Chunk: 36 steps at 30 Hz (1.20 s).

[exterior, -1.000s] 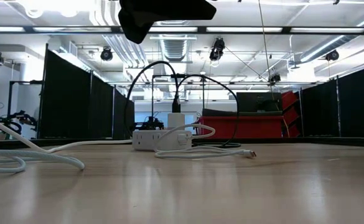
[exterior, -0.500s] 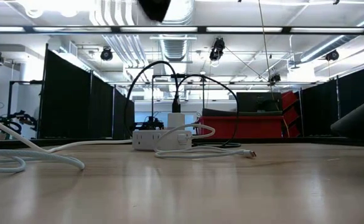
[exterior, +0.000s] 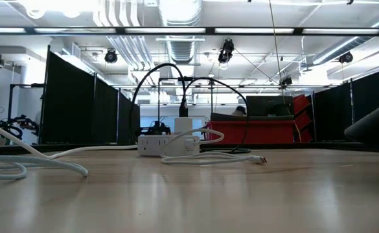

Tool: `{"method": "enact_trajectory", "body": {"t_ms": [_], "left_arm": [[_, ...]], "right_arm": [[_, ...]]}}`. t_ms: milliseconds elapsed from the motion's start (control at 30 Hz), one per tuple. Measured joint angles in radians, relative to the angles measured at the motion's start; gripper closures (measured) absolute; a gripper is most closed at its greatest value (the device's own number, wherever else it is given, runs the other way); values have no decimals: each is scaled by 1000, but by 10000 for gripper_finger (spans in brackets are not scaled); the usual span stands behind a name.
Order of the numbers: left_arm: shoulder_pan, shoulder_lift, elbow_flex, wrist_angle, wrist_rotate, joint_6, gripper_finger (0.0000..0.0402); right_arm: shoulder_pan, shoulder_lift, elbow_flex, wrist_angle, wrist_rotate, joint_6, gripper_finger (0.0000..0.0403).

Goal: Insert USB
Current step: Insert the purple USB cable into the black outlet extension

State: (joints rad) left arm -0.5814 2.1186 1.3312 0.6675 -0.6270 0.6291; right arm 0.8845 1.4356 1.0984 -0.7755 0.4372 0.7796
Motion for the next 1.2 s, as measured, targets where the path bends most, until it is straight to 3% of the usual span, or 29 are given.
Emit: {"method": "enact_trajectory", "body": {"t_ms": [100, 233, 533, 833, 1100, 1200], "left_arm": [[1, 25, 67, -73, -47, 160, 299], [4, 41, 124, -168, -131, 461, 291], [3, 40, 163, -173, -254, 1031, 230], [24, 39, 163, -248, -338, 1130, 197], [15, 14, 163, -235, -386, 1143, 227], [-1, -10, 163, -232, -390, 1143, 239]], "right_arm": [[-41, -4, -20, 76, -64, -58, 388], [-100, -9, -23, 180, -241, -122, 388], [-238, -9, -26, 319, -566, -181, 388], [-459, -47, -32, 337, -808, -279, 388], [-601, -54, -40, 339, -967, -325, 388], [-614, -52, -40, 342, -982, -327, 388]]}}
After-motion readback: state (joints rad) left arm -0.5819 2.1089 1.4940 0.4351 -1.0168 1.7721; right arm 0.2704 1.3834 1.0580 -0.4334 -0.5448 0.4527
